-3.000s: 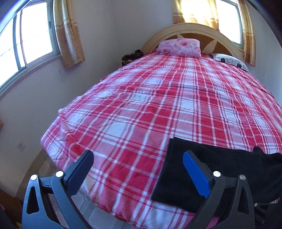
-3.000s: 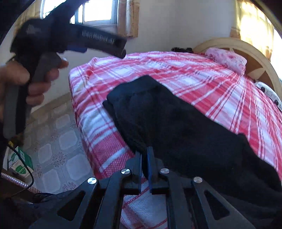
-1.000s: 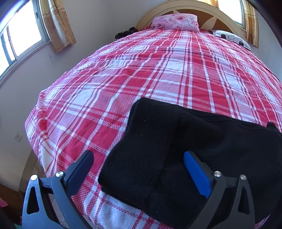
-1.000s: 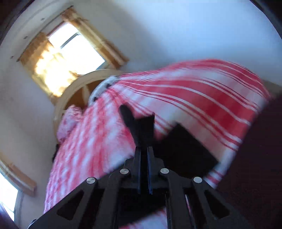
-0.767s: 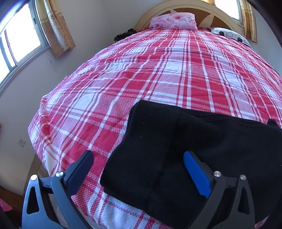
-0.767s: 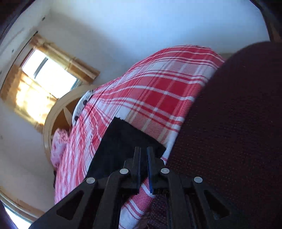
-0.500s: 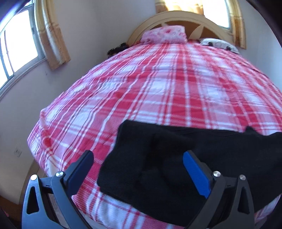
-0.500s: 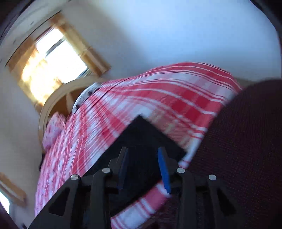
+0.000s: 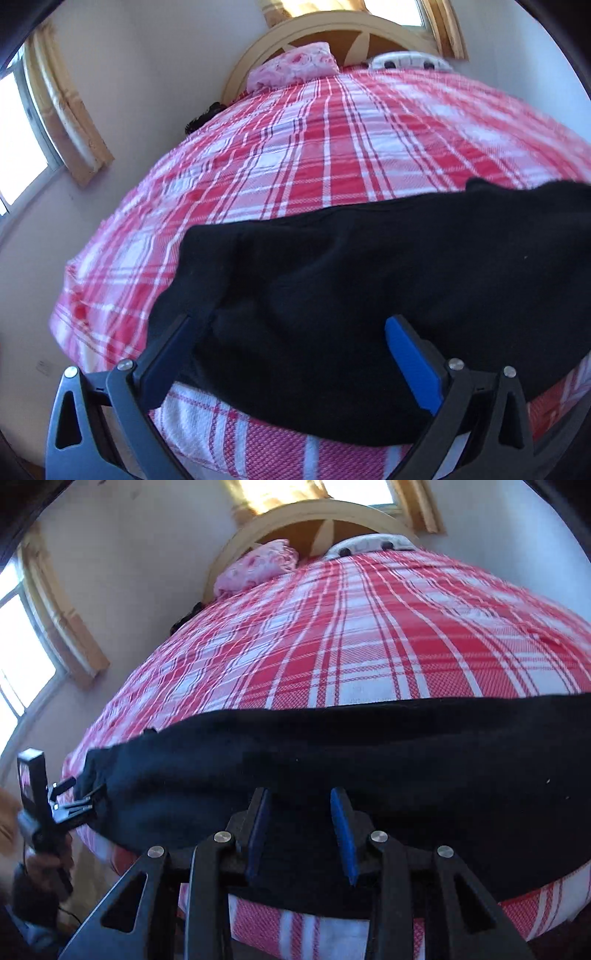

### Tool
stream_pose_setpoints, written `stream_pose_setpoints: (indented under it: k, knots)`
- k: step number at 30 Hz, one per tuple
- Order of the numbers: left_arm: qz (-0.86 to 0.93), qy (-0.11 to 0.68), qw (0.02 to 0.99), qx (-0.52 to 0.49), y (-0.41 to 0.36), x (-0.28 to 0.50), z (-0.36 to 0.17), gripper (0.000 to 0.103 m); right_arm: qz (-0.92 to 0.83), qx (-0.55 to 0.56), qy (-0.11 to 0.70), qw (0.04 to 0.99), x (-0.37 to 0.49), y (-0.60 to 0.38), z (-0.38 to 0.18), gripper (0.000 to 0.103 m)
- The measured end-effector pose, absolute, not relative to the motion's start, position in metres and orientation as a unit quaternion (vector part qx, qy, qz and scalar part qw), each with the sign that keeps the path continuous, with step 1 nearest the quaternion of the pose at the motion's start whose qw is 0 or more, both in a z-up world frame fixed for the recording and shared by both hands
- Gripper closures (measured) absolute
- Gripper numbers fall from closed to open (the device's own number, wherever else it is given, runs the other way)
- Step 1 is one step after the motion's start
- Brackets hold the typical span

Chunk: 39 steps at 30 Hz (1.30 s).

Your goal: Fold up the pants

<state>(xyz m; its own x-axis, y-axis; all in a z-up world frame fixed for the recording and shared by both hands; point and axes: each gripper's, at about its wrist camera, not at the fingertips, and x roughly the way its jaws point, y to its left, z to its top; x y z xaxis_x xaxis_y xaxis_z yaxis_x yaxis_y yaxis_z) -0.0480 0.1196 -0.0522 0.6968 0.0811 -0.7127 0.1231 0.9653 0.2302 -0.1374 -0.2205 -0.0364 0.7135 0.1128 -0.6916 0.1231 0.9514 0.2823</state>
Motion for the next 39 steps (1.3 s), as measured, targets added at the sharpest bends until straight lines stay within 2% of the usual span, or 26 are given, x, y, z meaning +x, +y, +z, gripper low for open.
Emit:
stream_pose_setpoints:
  k: [5,9,10,15,18,19,20,22,25,28,31,36,39]
  knots:
    - [-0.013,0.408,0.910,0.077,0.142,-0.039,-0.054,0.000,-0.007,0.112,0.444,0.889,-0.158,-0.221,-0.039,0.066]
    - [0.009,0.396,0.915,0.081,0.146,-0.029,-0.050,0.000,-0.034,0.134,0.478,0.867,-0.164,-0.229,-0.040,0.066]
    - [0.012,0.396,0.915,0.077,0.148,-0.026,-0.050,0.000,-0.049,0.136,0.481,0.865,-0.166,-0.226,-0.035,0.066]
    - [0.039,0.392,0.915,0.083,0.156,-0.014,-0.052,0.000,-0.040,0.147,0.398,0.905,-0.174,-0.212,-0.008,0.066]
    - [0.038,0.416,0.907,0.054,0.165,-0.005,-0.057,0.000,0.008,0.179,0.446,0.877,-0.160,-0.198,-0.033,0.064]
    - [0.033,0.424,0.904,0.031,0.171,-0.002,-0.056,0.000,0.027,0.175,0.476,0.862,-0.156,-0.187,-0.047,0.058]
    - [0.031,0.429,0.903,0.022,0.174,0.000,-0.056,0.000,0.026,0.133,0.465,0.875,-0.159,-0.175,-0.043,0.048]
    - [0.035,0.428,0.903,0.018,0.176,0.000,-0.053,0.000,0.066,0.085,0.485,0.868,-0.154,-0.155,-0.035,0.047]
    - [0.049,0.399,0.914,0.047,0.168,-0.010,-0.044,0.000,0.119,0.108,0.452,0.877,-0.144,-0.148,-0.014,0.047]
    - [0.066,0.363,0.926,0.083,0.161,-0.018,-0.037,0.000,0.148,0.101,0.408,0.895,-0.116,-0.136,0.009,0.047]
    - [0.067,0.376,0.921,0.076,0.169,-0.012,-0.039,0.000,0.188,0.096,0.372,0.904,-0.069,-0.114,0.020,0.047]
    - [0.077,0.399,0.912,0.055,0.193,-0.016,-0.056,0.000,0.232,0.077,0.416,0.876,0.012,-0.067,-0.010,0.047]
    - [0.063,0.401,0.913,0.031,0.204,-0.018,-0.059,0.000,0.242,0.059,0.453,0.856,0.028,-0.044,-0.034,0.047]
